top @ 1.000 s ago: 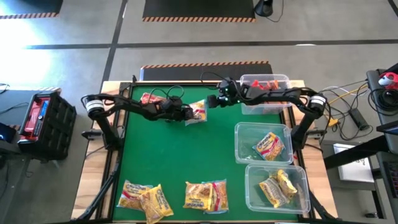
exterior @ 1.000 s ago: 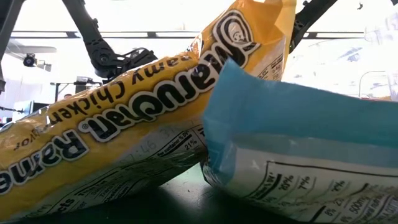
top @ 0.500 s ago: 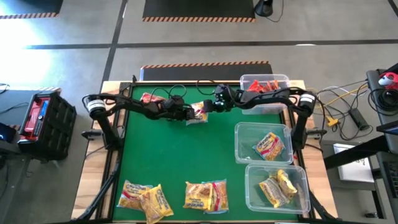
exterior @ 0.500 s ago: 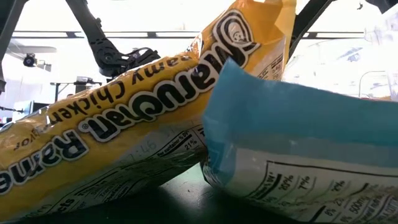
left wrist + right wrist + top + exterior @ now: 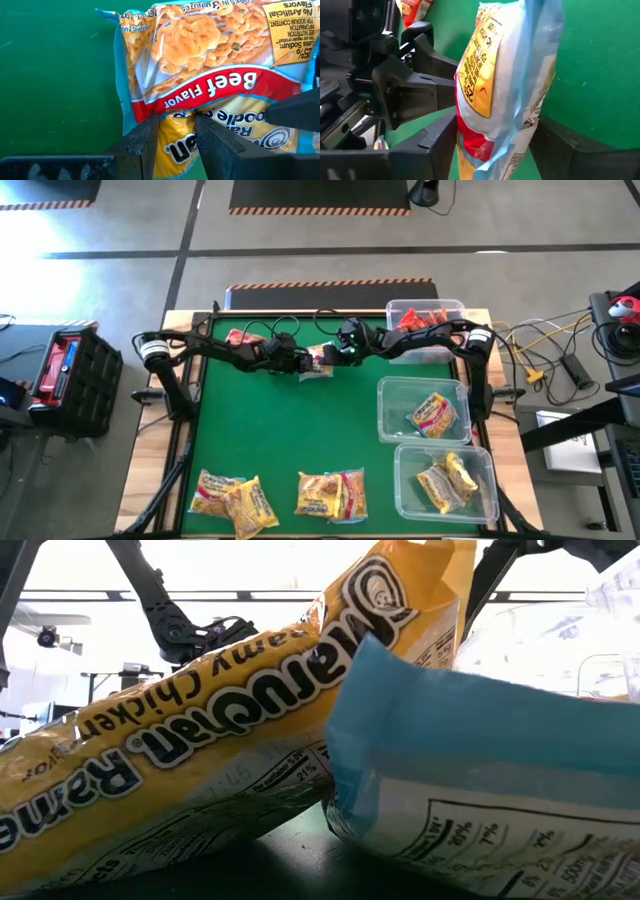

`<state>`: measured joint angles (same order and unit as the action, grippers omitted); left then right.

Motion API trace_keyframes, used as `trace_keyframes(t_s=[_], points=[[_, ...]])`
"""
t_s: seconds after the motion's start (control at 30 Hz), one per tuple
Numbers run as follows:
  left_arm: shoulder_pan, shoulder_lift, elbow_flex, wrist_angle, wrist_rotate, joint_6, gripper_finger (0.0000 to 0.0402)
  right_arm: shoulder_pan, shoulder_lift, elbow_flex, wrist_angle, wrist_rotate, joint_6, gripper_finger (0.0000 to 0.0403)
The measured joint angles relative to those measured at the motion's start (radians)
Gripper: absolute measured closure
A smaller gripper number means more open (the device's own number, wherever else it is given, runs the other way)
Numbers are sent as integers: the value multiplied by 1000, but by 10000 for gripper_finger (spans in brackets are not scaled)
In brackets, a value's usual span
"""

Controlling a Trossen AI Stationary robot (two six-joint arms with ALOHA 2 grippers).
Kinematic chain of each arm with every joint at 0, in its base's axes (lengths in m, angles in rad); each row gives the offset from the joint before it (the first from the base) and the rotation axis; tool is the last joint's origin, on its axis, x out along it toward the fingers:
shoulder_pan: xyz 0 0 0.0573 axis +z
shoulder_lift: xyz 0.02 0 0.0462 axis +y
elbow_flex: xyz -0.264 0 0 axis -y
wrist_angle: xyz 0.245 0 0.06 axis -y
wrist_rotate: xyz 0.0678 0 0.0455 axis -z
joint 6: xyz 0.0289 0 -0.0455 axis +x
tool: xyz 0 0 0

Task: Sort Maruchan noodles
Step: Put the top middle noodle pack into the middle transparent bin

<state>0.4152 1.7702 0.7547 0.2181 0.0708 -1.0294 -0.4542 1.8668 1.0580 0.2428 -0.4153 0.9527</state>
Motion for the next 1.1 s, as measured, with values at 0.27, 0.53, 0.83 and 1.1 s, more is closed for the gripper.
trace_keyframes(t_s=[0.27, 0.53, 0.83, 1.1], points=[[0, -2, 2, 0, 4, 2, 290, -11, 0, 8, -5, -5, -22, 282], [4, -59, 12, -12, 163, 157, 290, -30, -2, 9, -5, -26, -33, 334], [19, -212, 14, -151, 177, 310, 290, -57, -39, 11, -38, -38, -65, 343], [25, -245, 14, -208, 114, 367, 290, -72, -146, 11, -126, -37, -115, 343]])
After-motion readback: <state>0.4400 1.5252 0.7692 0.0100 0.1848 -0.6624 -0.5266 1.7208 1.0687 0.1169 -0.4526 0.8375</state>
